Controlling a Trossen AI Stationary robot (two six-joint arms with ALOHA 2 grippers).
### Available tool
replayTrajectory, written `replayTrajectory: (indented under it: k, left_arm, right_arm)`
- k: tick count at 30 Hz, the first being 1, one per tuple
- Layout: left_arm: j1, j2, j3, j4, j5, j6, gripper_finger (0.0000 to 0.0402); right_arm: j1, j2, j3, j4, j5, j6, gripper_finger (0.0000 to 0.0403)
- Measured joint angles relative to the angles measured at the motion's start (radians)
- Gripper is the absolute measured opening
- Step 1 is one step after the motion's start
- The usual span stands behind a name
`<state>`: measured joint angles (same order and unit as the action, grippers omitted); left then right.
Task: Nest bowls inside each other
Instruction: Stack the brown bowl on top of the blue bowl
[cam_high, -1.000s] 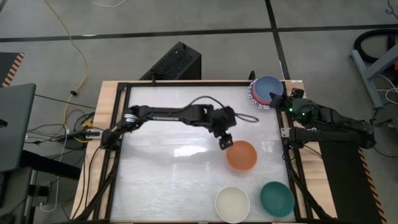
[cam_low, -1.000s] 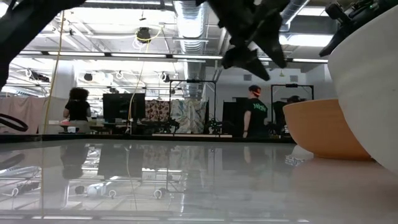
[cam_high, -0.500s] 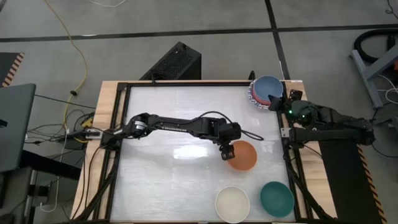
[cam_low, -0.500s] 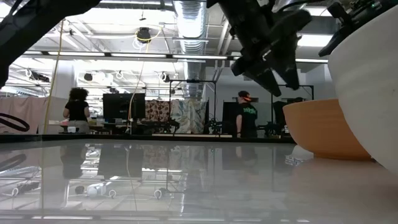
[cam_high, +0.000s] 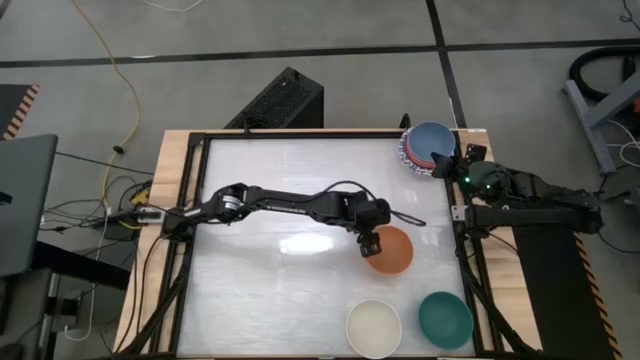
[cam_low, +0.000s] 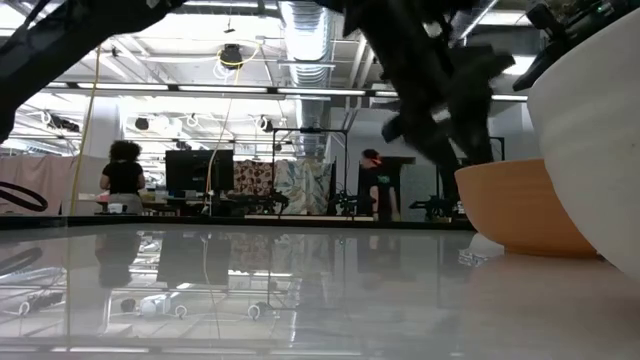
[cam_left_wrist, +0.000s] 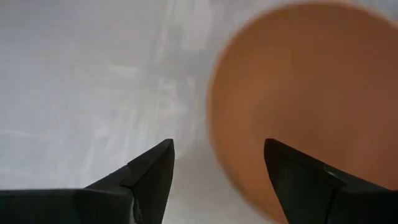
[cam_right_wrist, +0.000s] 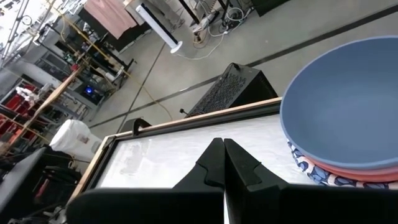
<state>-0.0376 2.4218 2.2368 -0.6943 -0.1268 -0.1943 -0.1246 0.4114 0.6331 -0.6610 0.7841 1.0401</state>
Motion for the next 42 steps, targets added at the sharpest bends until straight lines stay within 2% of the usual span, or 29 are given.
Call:
replayTrajectory:
  k: [6, 10, 13, 17, 21, 25, 29, 33, 37, 42]
  left_arm:
    - [-0.001, 0.03, 0.001, -0.039, -0.023, 0.001, 0.0238]
    - [0.003, 0.055, 0.0, -0.071, 0.035, 0.006, 0.022]
    - [0.003, 0.061, 0.001, -0.084, 0.058, 0.006, 0.0176]
    - [0.004, 0.064, 0.001, -0.109, 0.086, 0.019, 0.0092]
    - [0.013, 0.06, 0.004, -0.1, 0.164, 0.031, 0.0014]
    - [0.024, 0.064, 0.046, -0.172, 0.193, 0.006, 0.0004]
    - [0.039, 0.065, 0.119, -0.287, 0.134, 0.011, 0.0001]
    - [0.059, 0.013, 0.087, -0.365, 0.103, 0.003, 0.0]
    - [0.084, -0.03, 0.089, -0.481, 0.108, -0.022, 0.0]
    - [0.116, -0.075, 0.09, -0.552, 0.104, -0.056, 0.0]
  right_arm:
    - [-0.001, 0.0, 0.0, -0.008, -0.001, 0.0, 0.0011]
    - [0.0, 0.0, 0.0, -0.011, -0.001, 0.0, 0.0011]
    - [0.0, 0.0, 0.0, -0.013, -0.001, 0.0, 0.0011]
    - [0.0, 0.0, 0.0, -0.013, -0.005, 0.0, 0.0011]
    - [0.0, 0.0, 0.0, -0.014, -0.017, 0.0, 0.0011]
    - [0.0, 0.0, 0.0, -0.026, -0.04, 0.0, 0.0011]
    - [0.0, 0.0, 0.0, -0.06, -0.055, 0.023, 0.0011]
    - [-0.002, 0.0, 0.0, -0.114, -0.066, 0.067, 0.0011]
    - [0.0, 0.0, 0.0, -0.138, -0.102, 0.071, 0.0011]
    - [-0.001, 0.0, 0.0, -0.151, -0.135, 0.118, 0.0011]
